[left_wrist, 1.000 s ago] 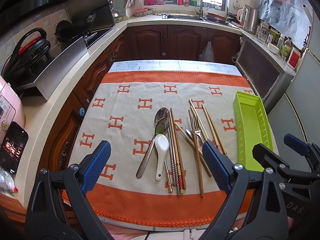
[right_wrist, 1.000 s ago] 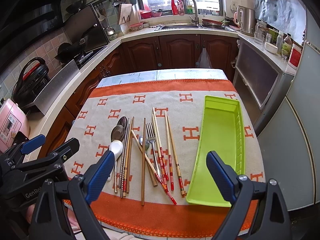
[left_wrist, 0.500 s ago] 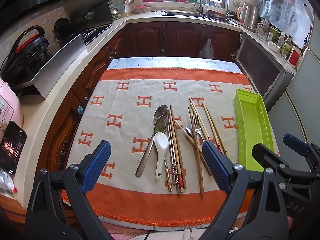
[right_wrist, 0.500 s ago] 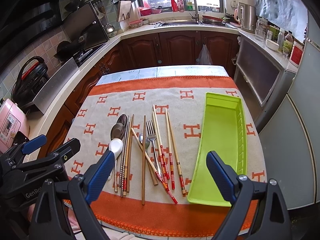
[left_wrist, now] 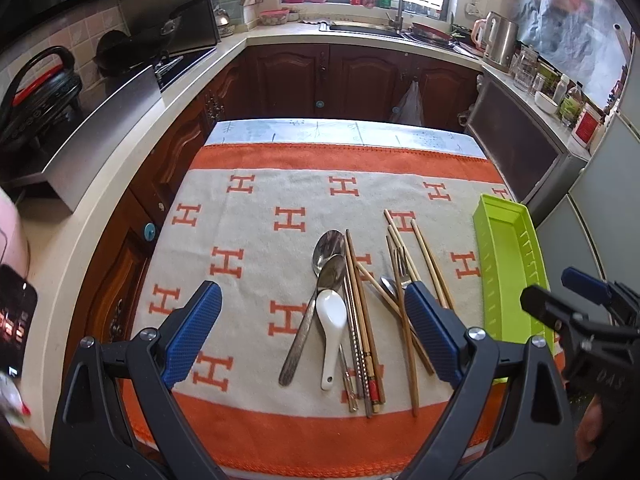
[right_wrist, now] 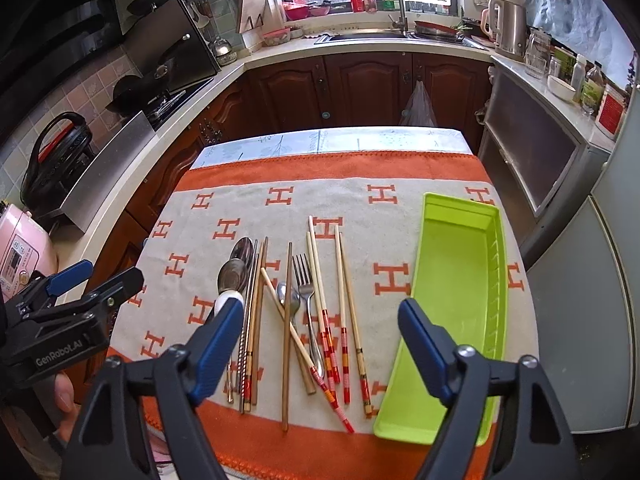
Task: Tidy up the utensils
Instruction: 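Lower the right tool onto the white ceramic spoon and close on it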
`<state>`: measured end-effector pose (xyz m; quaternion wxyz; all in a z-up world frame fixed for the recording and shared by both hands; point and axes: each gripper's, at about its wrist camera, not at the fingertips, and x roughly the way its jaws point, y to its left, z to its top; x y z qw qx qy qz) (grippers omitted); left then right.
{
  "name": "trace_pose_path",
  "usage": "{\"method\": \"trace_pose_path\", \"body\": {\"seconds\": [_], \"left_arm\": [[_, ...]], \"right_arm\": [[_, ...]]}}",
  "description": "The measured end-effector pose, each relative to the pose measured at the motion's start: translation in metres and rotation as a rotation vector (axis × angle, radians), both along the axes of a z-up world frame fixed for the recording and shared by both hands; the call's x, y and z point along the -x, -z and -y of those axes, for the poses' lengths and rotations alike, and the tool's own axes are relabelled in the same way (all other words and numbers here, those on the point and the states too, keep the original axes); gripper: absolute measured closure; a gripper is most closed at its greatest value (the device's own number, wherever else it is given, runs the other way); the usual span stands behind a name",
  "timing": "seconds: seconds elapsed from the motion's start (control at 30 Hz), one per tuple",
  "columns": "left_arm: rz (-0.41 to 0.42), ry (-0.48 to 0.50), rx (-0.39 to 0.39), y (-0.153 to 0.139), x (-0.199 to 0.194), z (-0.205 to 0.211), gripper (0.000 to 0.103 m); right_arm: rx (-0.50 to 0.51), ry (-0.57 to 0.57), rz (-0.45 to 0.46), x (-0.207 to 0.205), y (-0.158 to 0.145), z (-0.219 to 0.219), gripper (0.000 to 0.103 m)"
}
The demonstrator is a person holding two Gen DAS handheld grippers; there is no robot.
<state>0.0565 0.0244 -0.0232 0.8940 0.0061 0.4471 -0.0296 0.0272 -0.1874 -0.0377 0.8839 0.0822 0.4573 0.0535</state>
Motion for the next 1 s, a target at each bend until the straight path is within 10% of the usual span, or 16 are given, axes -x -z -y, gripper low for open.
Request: {"method": "trace_pose_path", "body": {"seconds": [0.23,0.53,1.0], "left_arm": [[-0.061,-0.001,0.033,0.011,-0.038,-0.026,0.011],[-0.148,-0.009,-0.007,0.058,-0.066,-0.045,0.012],[-0.275,0.017,-0.018,0.151,-0.054,-0.059,0.046]], "right_arm": [[-0.015,-0.028,-0.075,-0.039,0.015,0.001,0.048],[-0.049,-0.087,-0.174,-0.058,0.049,-0.020,0.051],[-0.054,-0.258,-0.232,-0.053,0.106,-0.106,0.051]]}}
